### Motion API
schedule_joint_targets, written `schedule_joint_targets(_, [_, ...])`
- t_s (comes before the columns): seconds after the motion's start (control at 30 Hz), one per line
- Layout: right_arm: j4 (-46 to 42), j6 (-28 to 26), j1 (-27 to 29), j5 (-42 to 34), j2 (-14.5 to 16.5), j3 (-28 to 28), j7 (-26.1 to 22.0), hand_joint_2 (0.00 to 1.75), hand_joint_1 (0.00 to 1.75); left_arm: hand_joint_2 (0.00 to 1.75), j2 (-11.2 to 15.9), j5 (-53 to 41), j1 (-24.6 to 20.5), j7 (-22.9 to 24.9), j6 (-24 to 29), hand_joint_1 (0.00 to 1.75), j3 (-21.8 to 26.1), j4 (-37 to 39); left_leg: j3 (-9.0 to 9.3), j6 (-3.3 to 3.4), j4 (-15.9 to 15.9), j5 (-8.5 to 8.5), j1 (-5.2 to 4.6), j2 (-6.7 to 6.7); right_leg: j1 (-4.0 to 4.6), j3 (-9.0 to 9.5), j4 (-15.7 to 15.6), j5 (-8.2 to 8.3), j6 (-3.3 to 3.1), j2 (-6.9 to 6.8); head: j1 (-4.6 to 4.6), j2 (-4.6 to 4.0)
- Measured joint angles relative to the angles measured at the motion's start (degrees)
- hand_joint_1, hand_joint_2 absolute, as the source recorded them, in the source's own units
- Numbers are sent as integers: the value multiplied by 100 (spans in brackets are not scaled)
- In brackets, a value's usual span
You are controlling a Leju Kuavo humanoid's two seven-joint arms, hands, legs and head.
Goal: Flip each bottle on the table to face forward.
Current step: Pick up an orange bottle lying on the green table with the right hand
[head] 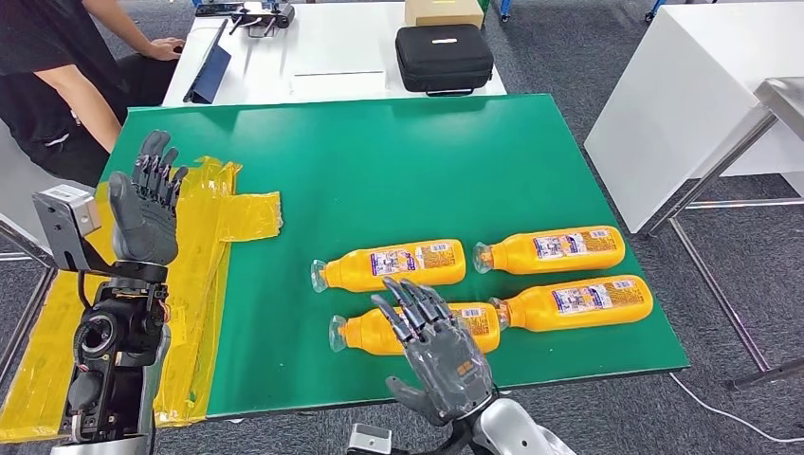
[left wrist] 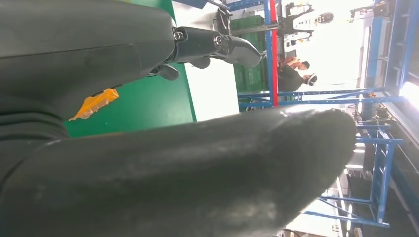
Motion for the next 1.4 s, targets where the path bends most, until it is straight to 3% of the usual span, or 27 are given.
schedule_joint_targets(0.27, [201, 195, -30, -674, -188, -45, 9, 175, 0, 0, -4, -86, 16, 30, -12, 0, 68, -57, 1, 0, 0, 0, -1, 0, 1, 2, 0, 2, 1, 0, -2, 0])
schedule_joint_targets(0.73, [1091, 421, -83, -820, -545, -396, 318, 175, 0, 0, -4, -127, 208, 164, -38, 0, 200, -424, -1, -1, 0, 0, 0, -1, 1, 1, 0, 1, 1, 0, -1, 0])
schedule_joint_targets(0.9, [1343, 426, -134, -1121, -670, -581, 175, 175, 0, 0, -3, -81, 179, 197, -124, 0, 216, -410, 0, 0, 0, 0, -1, -1, 0, 1, -1, 2, 2, 0, -1, 0])
schedule_joint_targets(1.13, [1796, 221, -351, -1928, -1174, -668, -128, 175, 0, 0, 4, -14, 97, 127, -133, 0, 212, -273, -1, 1, 1, 0, -4, 0, -1, 2, -1, 4, 3, 1, -1, 0])
schedule_joint_targets(1.4, [2480, 101, -1000, -2822, -1706, -445, -389, 175, 0, 0, 33, 56, 17, 93, -78, 0, 150, -153, 0, 1, 1, 1, -3, 1, 0, 1, 0, 5, 4, 1, -2, 0])
